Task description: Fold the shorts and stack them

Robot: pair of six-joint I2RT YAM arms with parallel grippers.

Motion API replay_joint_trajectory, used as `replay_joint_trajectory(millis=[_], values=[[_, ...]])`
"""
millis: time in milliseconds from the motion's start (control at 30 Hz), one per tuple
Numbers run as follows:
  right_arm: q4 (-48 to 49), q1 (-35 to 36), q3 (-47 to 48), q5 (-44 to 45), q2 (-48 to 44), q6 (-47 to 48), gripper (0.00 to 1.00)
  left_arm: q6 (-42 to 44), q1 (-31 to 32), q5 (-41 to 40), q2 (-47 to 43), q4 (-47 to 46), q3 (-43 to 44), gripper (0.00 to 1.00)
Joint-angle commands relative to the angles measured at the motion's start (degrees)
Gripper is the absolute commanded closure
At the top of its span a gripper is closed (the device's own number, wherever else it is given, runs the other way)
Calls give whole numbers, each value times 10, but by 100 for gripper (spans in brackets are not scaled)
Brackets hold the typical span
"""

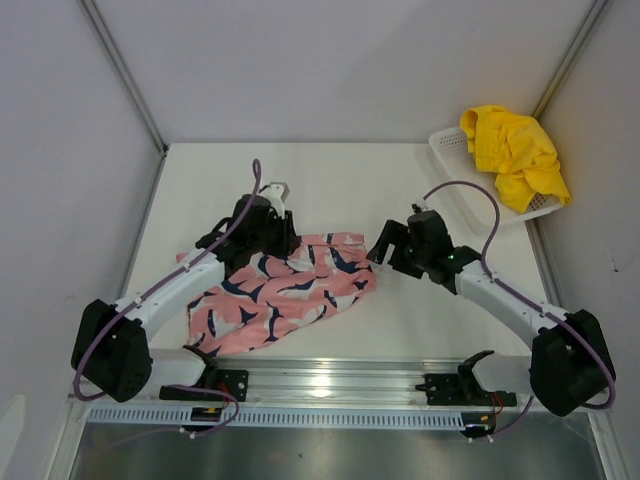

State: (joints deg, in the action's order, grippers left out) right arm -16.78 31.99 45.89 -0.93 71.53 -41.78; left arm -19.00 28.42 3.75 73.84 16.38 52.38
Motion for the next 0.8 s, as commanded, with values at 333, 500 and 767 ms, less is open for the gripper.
replay_joint_trajectory(millis=[333,500,767], values=[[161,-111,-91,-320,98,23,11,-19,70,38,58,-122,-41,62],[242,-111,-134,-341,136,-17,11,-28,70,4,104,-132,-37,59],[325,-105,-133,-334,197,-59,8,-26,75,-17,181,-128,-10,59]])
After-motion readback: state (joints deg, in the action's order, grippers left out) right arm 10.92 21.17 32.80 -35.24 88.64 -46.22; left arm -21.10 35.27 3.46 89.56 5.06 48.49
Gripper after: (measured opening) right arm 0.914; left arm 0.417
